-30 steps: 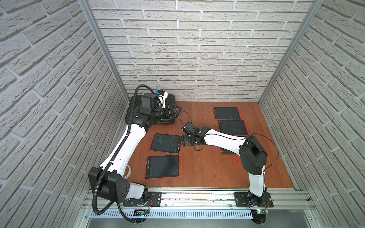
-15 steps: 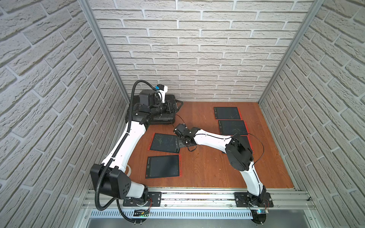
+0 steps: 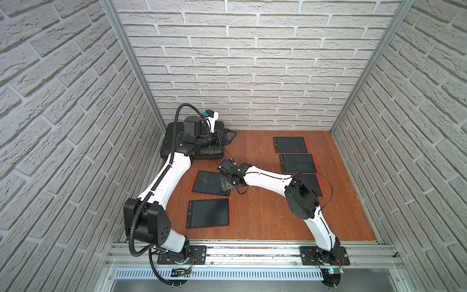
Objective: Place the stylus back onto the writing tablet
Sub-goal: Move the writing tablet to the center of the board.
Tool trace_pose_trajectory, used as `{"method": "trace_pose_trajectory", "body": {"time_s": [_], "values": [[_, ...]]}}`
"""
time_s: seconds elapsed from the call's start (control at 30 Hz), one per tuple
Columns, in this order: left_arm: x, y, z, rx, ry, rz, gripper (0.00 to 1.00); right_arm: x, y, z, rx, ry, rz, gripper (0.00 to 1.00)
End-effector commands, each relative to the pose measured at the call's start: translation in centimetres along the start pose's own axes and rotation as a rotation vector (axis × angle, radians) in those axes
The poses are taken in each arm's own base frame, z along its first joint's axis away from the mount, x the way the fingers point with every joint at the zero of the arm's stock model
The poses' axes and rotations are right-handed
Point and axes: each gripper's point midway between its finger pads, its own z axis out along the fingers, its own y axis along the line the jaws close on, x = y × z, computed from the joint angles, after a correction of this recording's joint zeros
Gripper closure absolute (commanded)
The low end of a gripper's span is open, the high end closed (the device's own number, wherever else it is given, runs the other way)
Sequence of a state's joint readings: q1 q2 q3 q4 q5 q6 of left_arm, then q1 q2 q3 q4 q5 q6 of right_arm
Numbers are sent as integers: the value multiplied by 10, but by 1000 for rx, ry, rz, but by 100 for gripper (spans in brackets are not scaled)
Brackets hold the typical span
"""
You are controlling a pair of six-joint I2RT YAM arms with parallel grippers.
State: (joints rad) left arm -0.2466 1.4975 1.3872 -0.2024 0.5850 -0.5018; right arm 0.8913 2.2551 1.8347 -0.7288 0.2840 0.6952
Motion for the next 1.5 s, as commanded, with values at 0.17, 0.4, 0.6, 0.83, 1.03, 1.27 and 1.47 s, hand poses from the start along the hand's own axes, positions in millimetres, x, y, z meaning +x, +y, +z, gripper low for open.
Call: {"method": "trace_pose_trajectory", "body": {"time_s": [0.17, 0.4, 0.6, 0.83, 1.03, 1.27, 1.47], "values": [[2, 2, -1, 14, -4, 16, 2, 2, 1, 12, 52, -2, -33, 5], [4, 7, 0, -10, 10, 17, 2, 5, -1, 20, 74, 12, -58, 6], [4, 7, -1, -13, 9, 17, 2, 9, -1, 27, 79, 27, -83, 6], [9, 4, 1, -27, 23, 35, 2, 18, -13, 31, 141, 55, -128, 6], [11, 1, 4, -21, 32, 35, 2, 24, -23, 32, 186, 78, -197, 6], [12, 0, 4, -24, 37, 41, 2, 23, -33, 30, 219, 79, -222, 7], [13, -1, 3, -29, 39, 48, 2, 25, -51, 29, 245, 93, -209, 7]]}}
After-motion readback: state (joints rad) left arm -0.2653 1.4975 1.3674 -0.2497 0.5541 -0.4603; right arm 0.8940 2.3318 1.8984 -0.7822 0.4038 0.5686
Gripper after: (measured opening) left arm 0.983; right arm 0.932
